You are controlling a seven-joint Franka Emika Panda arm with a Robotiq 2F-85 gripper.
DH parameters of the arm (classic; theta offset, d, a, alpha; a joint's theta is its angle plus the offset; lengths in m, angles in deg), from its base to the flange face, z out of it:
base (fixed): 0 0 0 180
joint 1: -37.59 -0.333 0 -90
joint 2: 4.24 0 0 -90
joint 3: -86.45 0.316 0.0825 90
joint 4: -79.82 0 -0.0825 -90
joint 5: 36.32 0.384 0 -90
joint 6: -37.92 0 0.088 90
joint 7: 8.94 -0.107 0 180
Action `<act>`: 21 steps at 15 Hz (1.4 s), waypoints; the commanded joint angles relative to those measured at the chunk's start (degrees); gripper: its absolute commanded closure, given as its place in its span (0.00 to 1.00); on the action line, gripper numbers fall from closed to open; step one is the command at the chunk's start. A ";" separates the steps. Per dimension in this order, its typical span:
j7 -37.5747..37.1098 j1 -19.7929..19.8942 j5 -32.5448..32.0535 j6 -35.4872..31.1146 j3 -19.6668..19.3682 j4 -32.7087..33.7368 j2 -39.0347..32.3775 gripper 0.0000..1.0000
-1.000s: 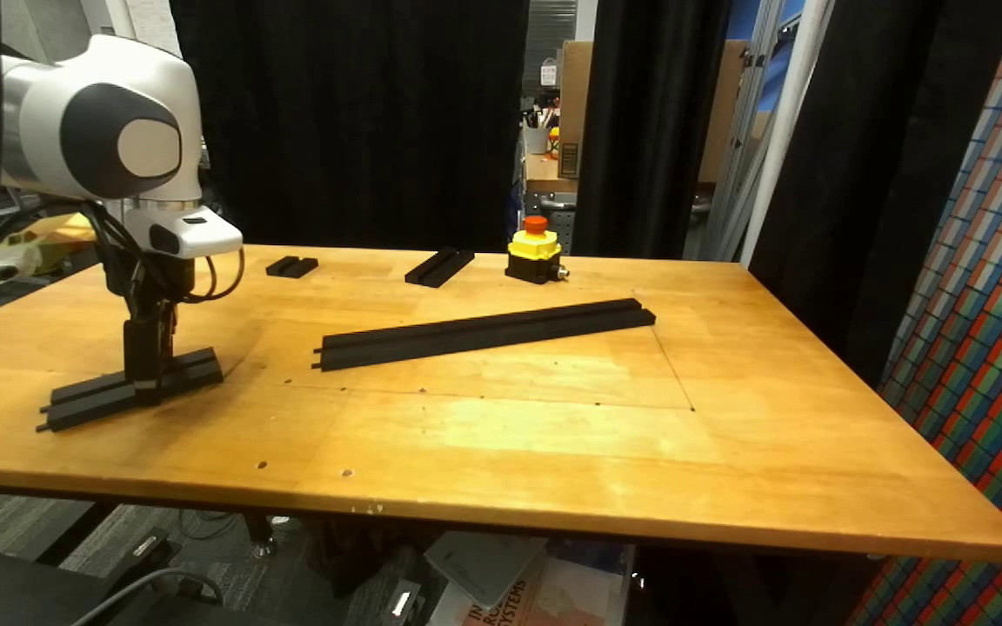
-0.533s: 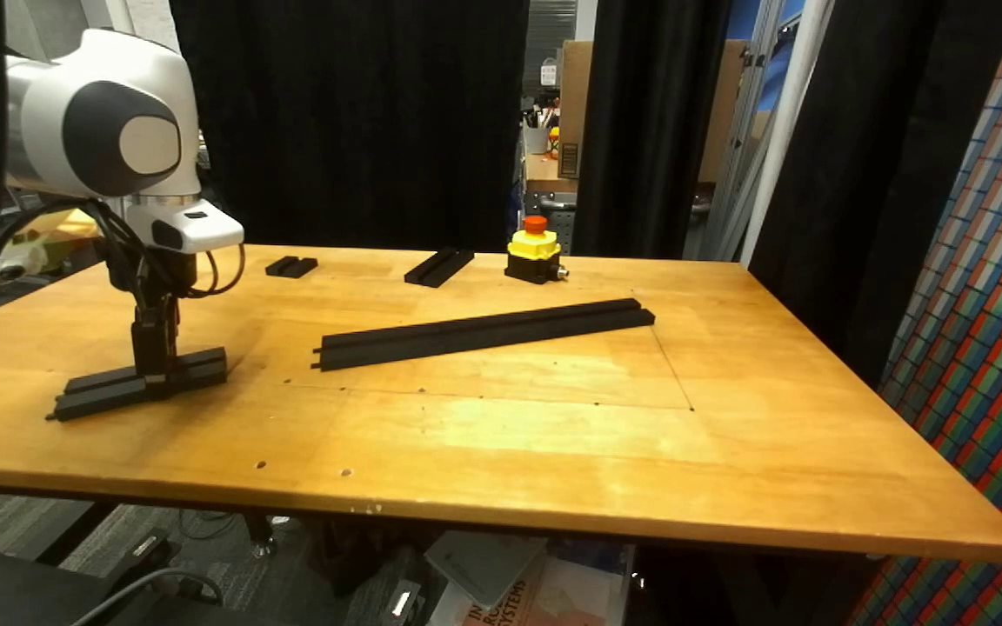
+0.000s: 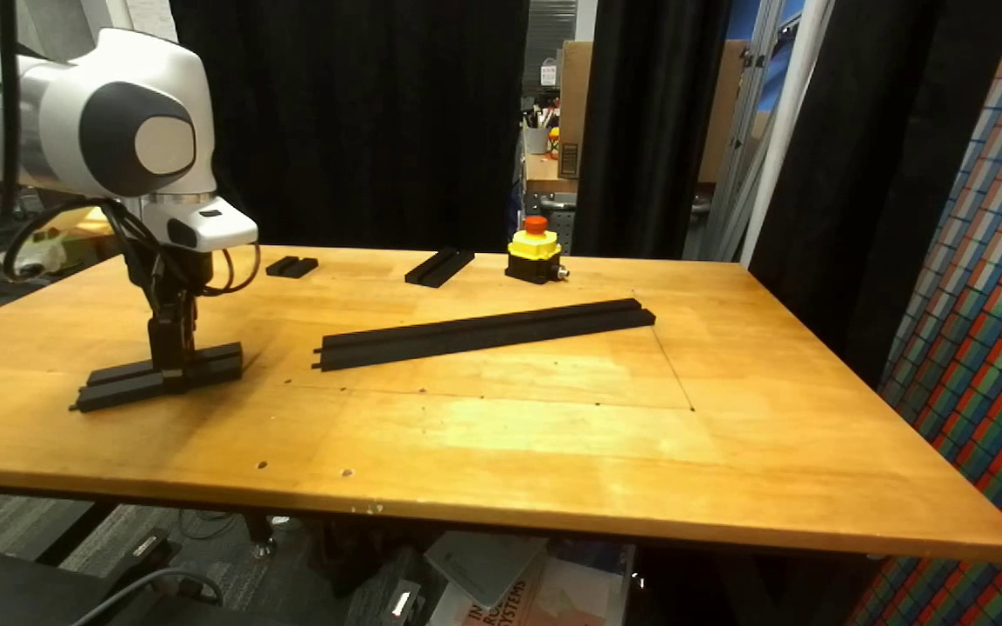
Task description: Connect four black pieces together
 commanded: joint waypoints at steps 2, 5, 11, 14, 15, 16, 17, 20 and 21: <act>-2.86 1.06 -0.64 -2.17 -1.28 -0.54 0.78 0.55; -2.92 1.85 -0.80 -2.23 -2.06 -0.31 0.91 0.55; -2.85 2.88 -1.49 -1.47 -3.24 -0.25 1.67 0.55; -2.50 3.38 -1.49 -1.60 -3.71 -0.28 1.86 0.55; -2.66 3.47 -1.73 -1.63 -3.93 -0.33 2.00 0.55; -2.69 3.63 -2.00 -1.36 -4.18 -0.34 2.21 0.55; -2.65 3.81 -2.13 -1.25 -4.36 -0.34 2.27 0.55; -1.83 4.55 -1.90 -1.11 -4.76 -0.34 2.20 0.55; -1.65 4.80 -1.81 -1.02 -4.86 -0.33 2.15 0.55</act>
